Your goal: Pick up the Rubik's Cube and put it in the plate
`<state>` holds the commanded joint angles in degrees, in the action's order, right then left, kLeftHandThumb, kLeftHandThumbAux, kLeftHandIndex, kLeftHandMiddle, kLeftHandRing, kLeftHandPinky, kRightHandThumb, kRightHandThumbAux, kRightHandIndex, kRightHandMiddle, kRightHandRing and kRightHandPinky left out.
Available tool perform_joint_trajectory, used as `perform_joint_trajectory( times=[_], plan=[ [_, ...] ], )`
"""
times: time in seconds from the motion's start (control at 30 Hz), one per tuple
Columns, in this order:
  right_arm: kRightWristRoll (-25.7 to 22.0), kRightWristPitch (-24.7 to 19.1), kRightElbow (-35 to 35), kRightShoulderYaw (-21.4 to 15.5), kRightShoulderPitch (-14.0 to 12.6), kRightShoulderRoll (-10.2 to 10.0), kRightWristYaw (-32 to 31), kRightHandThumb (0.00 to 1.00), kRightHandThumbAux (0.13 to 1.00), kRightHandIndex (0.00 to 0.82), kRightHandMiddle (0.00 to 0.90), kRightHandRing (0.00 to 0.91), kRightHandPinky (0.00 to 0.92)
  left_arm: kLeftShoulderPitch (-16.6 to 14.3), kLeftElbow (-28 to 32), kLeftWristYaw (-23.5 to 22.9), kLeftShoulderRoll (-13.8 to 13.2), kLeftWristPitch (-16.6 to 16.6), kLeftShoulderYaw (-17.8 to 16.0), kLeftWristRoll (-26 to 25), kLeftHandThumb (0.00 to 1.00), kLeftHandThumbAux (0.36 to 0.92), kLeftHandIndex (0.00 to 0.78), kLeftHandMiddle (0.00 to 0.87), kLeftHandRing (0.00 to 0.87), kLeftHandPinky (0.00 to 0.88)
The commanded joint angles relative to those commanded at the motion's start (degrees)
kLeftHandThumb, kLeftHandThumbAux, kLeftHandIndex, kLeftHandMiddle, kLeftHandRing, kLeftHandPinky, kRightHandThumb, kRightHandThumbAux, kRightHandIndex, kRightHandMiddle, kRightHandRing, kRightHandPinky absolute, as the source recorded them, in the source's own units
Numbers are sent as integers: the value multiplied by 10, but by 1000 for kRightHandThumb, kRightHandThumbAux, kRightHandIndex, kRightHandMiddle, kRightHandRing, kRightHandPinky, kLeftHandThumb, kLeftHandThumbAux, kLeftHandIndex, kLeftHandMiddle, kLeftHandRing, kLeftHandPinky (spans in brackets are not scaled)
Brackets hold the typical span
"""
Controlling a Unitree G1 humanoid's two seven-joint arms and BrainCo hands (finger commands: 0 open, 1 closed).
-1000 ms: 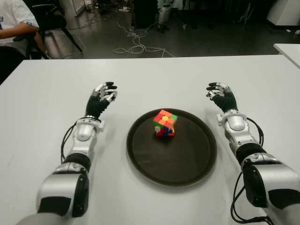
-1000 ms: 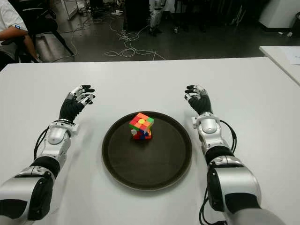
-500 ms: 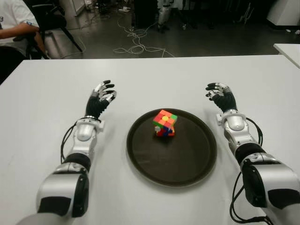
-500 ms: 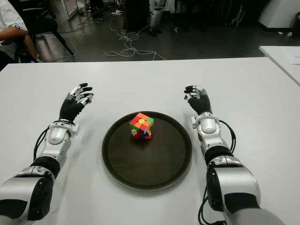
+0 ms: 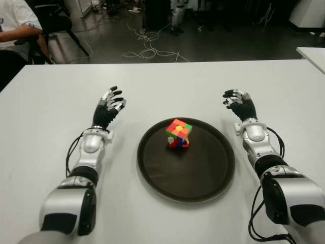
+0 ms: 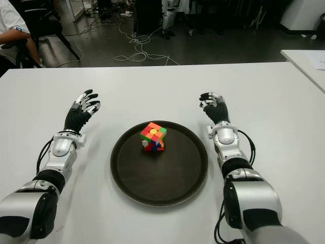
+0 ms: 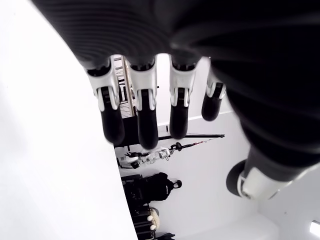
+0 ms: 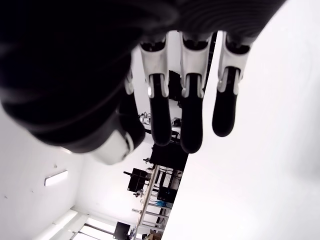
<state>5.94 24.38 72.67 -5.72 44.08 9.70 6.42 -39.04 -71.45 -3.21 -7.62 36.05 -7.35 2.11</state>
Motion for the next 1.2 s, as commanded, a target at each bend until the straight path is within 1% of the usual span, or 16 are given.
perform_joint_trajectory(
  times=[0.13,0.43,0.63,0.77,1.07,1.17,1.2],
  plan=[
    [-3,-1,0,-2,0,-1,-1,676,725,412,367,380,390,0,2,-3,1,-2,-1,-2,115,637,102,173,179,202],
    [-8,4,-2,-8,-2,-2,-6,679,723,414,385,407,412,0,4,0,2,1,-1,-1,122,656,116,185,187,204],
    [-7,7,-2,-8,-2,-2,-6,678,723,412,374,393,400,0,4,3,2,3,1,1,125,663,115,183,187,199],
    [-5,7,-1,-7,-2,-2,-4,679,723,412,369,386,396,1,4,4,2,5,1,2,120,665,115,183,184,193],
    [-3,8,0,-5,-2,-2,0,681,722,416,380,401,406,0,3,10,0,6,4,6,86,660,111,174,168,163],
    [-2,8,0,-5,-2,-3,2,679,723,415,373,390,385,1,2,13,-2,5,8,12,69,646,97,156,147,130],
    [-3,8,0,-5,-2,-3,2,677,724,412,357,374,365,1,1,15,-2,4,10,15,55,639,81,135,121,103]
  ],
)
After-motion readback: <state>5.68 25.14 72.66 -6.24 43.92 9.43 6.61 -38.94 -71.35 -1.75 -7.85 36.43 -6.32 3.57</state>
